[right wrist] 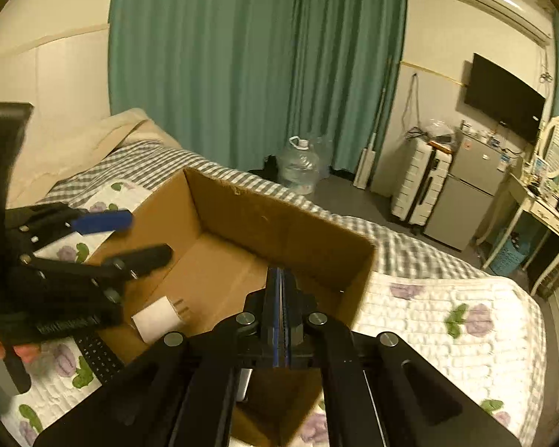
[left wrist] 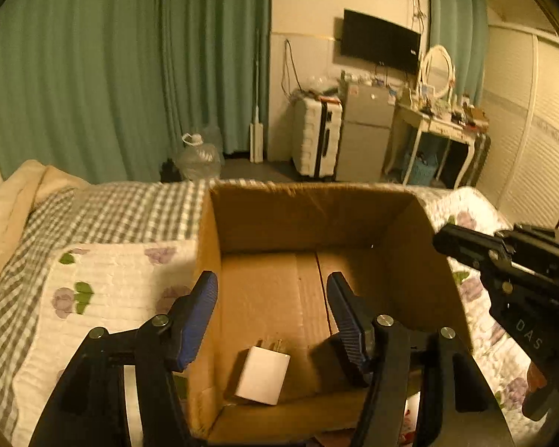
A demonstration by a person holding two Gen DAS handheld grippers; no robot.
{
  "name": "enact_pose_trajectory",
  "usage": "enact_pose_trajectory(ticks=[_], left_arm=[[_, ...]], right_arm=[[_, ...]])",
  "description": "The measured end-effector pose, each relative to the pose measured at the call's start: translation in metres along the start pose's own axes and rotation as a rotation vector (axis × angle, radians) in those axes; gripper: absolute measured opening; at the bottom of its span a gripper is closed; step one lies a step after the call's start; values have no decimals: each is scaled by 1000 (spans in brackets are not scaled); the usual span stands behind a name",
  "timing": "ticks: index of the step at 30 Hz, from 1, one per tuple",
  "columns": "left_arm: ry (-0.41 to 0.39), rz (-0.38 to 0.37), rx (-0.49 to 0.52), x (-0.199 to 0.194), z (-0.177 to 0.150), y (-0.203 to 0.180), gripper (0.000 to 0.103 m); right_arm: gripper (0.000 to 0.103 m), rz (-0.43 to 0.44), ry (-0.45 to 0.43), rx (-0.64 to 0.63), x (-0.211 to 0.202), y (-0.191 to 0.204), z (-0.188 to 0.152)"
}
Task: Organize rigid objects
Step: 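Carry the white charger into the box with the left tool while the right tool drops the black charger in, then grasp the large white adapter with the right tool while the left tool grasps the pink phone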
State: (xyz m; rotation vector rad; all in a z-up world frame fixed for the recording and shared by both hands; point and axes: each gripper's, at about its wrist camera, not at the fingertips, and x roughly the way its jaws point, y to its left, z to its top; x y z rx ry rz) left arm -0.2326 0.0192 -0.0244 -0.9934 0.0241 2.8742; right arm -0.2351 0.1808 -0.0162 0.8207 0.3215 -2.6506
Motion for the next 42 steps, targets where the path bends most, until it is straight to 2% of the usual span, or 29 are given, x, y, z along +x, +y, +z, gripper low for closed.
enact_pose_trajectory(ticks=[1, 2, 3, 6, 8, 9, 10, 11, 17, 22, 27, 29, 32, 33, 34, 42], left_arm=[[-10, 11, 0, -9, 1, 1, 67], [-15, 17, 4, -16, 2, 3, 67], [-24, 22, 11, -26, 1, 3, 67], [-60, 41, 23, -62, -6, 6, 69], [-64, 39, 22, -81, -12, 9, 72], [-68, 46, 17, -92, -18, 12, 72], [-69, 54, 13, -99, -23, 15, 74], [-67, 62, 7, -107, -30, 17, 74], [-60, 108, -13, -129, -75, 22, 75], [8, 101, -13, -110, -120, 22, 75], [66, 105, 30, -88, -138, 18, 75], [79, 94, 36, -83, -142, 16, 75], [99, 95, 61, -78, -149, 13, 75], [109, 96, 66, -76, -151, 11, 75], [118, 94, 67, -74, -153, 10, 75], [117, 16, 114, -74, -148, -12, 75]], right_arm=[[48, -21, -1, -4, -9, 1, -1], [59, -37, -6, -5, -19, 3, -4], [64, -46, -12, -3, -30, 7, -8], [65, -60, 5, 17, -58, 15, -16], [74, -82, 12, 27, -77, 22, -23], [84, -94, 15, 36, -85, 26, -27], [91, -102, 18, 45, -93, 32, -32], [92, -106, 24, 56, -100, 37, -39], [93, -111, 119, 97, -95, 75, -85], [93, -101, 238, 156, -51, 93, -130], [93, -96, 307, 159, -21, 101, -150], [89, -80, 326, 176, -12, 100, -154], [73, -71, 373, 174, 0, 102, -161], [59, -68, 385, 176, 2, 100, -162], [55, -73, 391, 177, 2, 99, -163], [52, -40, 311, 205, -37, 76, -146]])
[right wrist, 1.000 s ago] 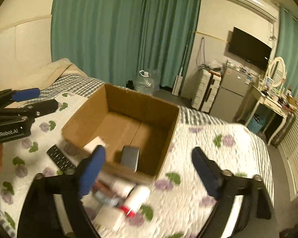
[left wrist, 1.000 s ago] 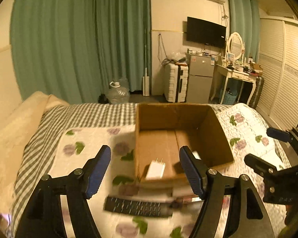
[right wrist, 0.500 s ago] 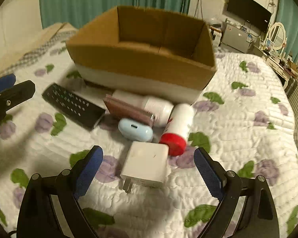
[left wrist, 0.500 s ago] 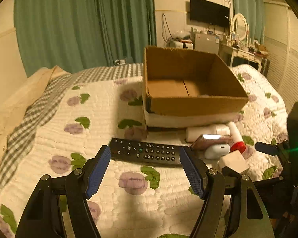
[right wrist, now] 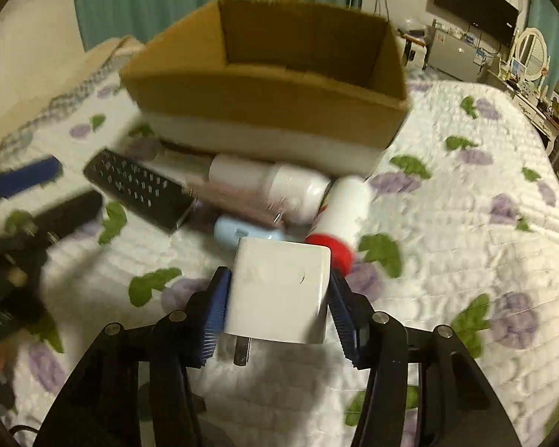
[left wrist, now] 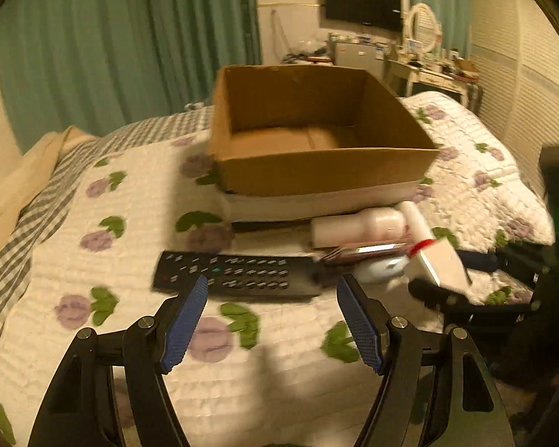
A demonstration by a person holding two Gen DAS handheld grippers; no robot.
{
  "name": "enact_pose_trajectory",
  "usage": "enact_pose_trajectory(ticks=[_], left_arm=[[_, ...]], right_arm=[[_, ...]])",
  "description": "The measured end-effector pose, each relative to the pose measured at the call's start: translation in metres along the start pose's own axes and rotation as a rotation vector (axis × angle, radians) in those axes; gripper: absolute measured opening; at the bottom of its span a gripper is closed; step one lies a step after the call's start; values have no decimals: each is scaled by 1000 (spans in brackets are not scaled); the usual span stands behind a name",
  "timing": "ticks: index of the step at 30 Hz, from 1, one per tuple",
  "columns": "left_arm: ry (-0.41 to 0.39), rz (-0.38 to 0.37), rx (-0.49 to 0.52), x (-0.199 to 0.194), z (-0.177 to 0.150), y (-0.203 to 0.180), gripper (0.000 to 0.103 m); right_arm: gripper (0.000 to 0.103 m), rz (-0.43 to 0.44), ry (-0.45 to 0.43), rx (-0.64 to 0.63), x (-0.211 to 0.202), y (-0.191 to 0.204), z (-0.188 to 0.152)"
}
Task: Organize rigid objects
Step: 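Grasp the large white adapter with the right tool while the left tool grasps the pink phone, then lower the pink phone into the box with the left tool while the right tool drops the white adapter in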
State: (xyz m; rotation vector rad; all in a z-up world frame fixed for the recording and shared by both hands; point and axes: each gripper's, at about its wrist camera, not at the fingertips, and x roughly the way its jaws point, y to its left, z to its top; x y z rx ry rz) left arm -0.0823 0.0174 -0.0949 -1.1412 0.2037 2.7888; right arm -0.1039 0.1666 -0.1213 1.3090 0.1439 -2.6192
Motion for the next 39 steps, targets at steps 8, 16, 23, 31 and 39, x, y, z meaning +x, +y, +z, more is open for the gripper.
enact_pose_trajectory(ticks=[8, 16, 23, 31, 39], left_arm=[[70, -50, 172, 29, -9, -45, 75], [71, -39, 276, 45, -8, -68, 72], [86, -77, 336, 66, 4, -82, 72], [112, -59, 330, 80, 15, -77, 37], [71, -156, 253, 34, 14, -75, 12]], right_arm=[[52, -4, -46, 114, -24, -47, 7], [52, 30, -27, 122, -18, -51, 3], [52, 41, -19, 150, -16, -57, 1], [52, 38, -8, 149, -14, -56, 0], [52, 23, -27, 146, -24, -54, 0]])
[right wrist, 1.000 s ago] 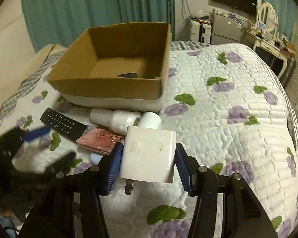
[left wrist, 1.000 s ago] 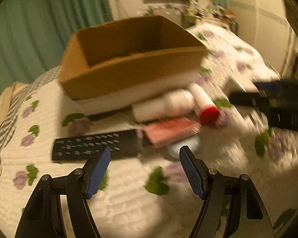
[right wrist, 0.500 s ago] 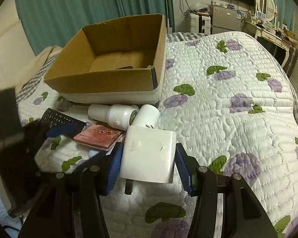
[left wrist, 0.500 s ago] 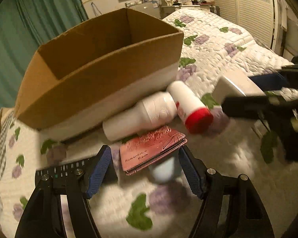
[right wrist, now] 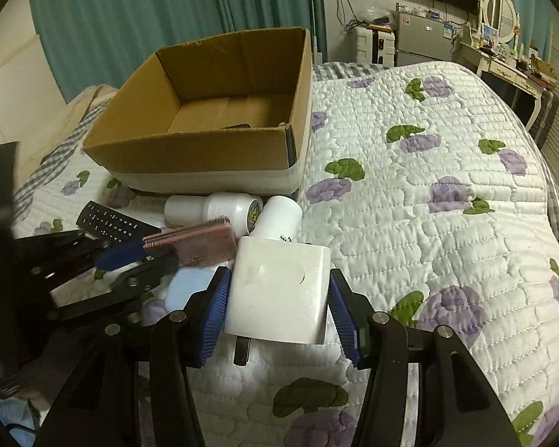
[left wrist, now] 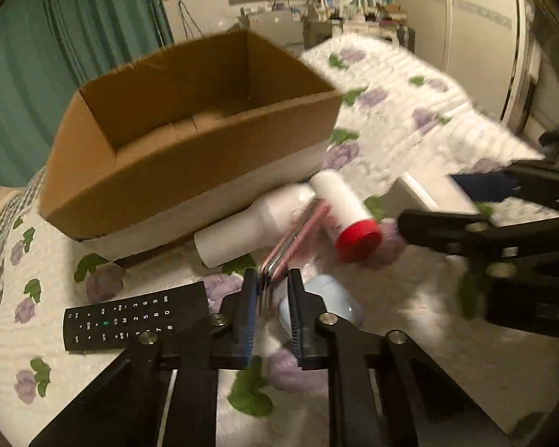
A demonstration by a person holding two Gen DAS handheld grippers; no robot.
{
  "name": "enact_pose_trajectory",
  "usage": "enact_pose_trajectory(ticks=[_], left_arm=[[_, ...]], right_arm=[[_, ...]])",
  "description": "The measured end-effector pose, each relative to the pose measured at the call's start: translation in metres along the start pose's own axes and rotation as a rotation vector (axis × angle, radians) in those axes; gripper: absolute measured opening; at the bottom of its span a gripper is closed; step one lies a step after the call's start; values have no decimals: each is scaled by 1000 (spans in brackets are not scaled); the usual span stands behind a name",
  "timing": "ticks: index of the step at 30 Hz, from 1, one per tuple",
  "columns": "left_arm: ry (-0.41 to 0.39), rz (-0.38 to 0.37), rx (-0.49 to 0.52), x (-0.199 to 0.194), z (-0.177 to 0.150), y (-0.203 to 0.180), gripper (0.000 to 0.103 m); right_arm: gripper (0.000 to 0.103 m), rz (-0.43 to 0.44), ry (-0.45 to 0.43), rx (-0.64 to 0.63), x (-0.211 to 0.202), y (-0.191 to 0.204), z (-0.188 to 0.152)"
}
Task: Organize rigid objects
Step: 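Lower the pink phone into the box with the left tool while the right tool drops the white adapter in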
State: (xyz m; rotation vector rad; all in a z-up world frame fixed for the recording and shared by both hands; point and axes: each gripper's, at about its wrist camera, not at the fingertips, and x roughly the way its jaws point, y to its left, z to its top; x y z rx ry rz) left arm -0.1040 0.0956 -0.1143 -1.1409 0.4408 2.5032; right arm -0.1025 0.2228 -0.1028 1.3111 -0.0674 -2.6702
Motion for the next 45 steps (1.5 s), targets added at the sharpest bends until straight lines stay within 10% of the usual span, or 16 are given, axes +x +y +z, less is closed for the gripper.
enact_pose_trajectory(ticks=[7, 22, 45], left_arm=[[-98, -45, -63, -60, 8, -2, 9], [-264, 95, -222, -125, 68, 68, 9], [-160, 190, -237, -1, 137, 132, 9]], right_arm=[[52, -18, -40, -27, -24, 9, 1], [52, -14, -205, -143, -77, 36, 61], [52, 14, -228, -211, 21, 44, 167]])
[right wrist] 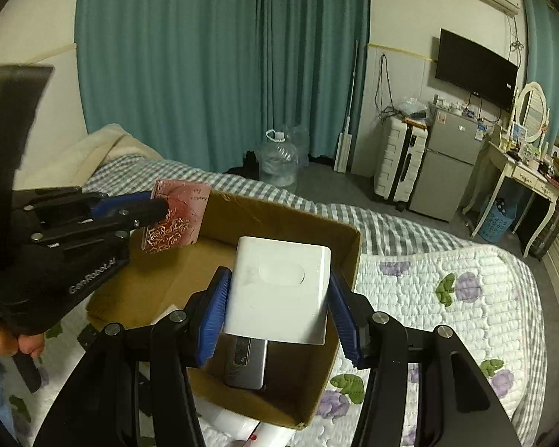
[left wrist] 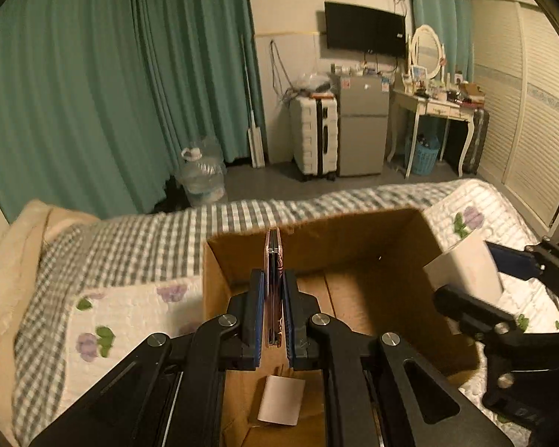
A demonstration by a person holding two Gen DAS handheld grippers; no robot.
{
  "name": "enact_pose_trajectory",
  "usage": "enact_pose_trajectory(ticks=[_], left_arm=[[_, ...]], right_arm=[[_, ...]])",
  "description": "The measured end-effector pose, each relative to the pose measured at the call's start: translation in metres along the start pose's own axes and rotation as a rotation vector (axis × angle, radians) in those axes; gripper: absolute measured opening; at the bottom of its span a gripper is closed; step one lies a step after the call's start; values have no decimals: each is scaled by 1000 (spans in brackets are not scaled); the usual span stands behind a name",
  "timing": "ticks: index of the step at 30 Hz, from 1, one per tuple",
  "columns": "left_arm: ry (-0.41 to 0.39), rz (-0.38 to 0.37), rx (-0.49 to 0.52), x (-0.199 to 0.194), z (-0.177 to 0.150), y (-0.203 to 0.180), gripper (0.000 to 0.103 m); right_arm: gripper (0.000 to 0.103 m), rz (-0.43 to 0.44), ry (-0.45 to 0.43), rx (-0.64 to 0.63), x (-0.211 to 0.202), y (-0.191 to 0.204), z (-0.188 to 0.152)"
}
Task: Organize rigid objects
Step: 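Lower the pink phone into the box with the left tool while the right tool drops the white adapter in, then grasp the light blue earbud case with the right tool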
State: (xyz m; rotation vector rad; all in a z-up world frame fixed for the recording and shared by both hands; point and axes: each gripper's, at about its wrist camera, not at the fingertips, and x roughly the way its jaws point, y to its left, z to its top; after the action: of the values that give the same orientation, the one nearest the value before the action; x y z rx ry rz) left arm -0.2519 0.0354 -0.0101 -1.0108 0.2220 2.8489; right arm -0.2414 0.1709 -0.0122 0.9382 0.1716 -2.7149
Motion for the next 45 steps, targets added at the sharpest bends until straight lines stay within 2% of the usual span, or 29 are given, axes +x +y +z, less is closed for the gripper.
enact_pose_trajectory(ticks=[8, 12, 13, 14, 15, 19, 27, 31, 32, 34, 38, 40, 45], left_arm=[[89, -10, 16, 31, -19, -9, 10], [79, 10, 10, 28, -16, -10, 16], [74, 20, 9, 26, -15, -10, 31], [68, 35, 6, 23, -13, -8, 60], [49, 57, 3, 16, -11, -6, 66], [-7, 74, -6, -3, -3, 7, 66], [-46, 96, -63, -23, -5, 30, 67], [-51, 112, -60, -30, -14, 33, 67], [-53, 113, -63, -33, -16, 34, 67], [-55, 105, -74, -41, -21, 36, 67], [-58, 113, -86, -65, -32, 38, 67], [-69, 119, -88, -81, -40, 39, 72], [-90, 117, -135, -120, -62, 46, 73]], right_arm=[[52, 2, 10, 8, 7, -11, -4], [52, 2, 13, 21, 8, -18, -6], [52, 2, 14, 25, 7, -18, -7], [52, 5, 16, 31, 8, -20, -7], [52, 10, 17, 39, 6, -18, -5], [52, 42, 30, 84, 10, -20, 3], [52, -17, -16, 13, 45, 0, 26], [52, -29, -22, 1, 52, 7, 26], [55, -29, -23, 7, 49, 7, 24], [76, -28, -18, 10, 36, 8, 18], [81, -72, -20, -58, -5, 14, 5], [93, -97, -34, -79, -31, 18, -5], [96, -132, -25, -94, -79, 31, -33]])
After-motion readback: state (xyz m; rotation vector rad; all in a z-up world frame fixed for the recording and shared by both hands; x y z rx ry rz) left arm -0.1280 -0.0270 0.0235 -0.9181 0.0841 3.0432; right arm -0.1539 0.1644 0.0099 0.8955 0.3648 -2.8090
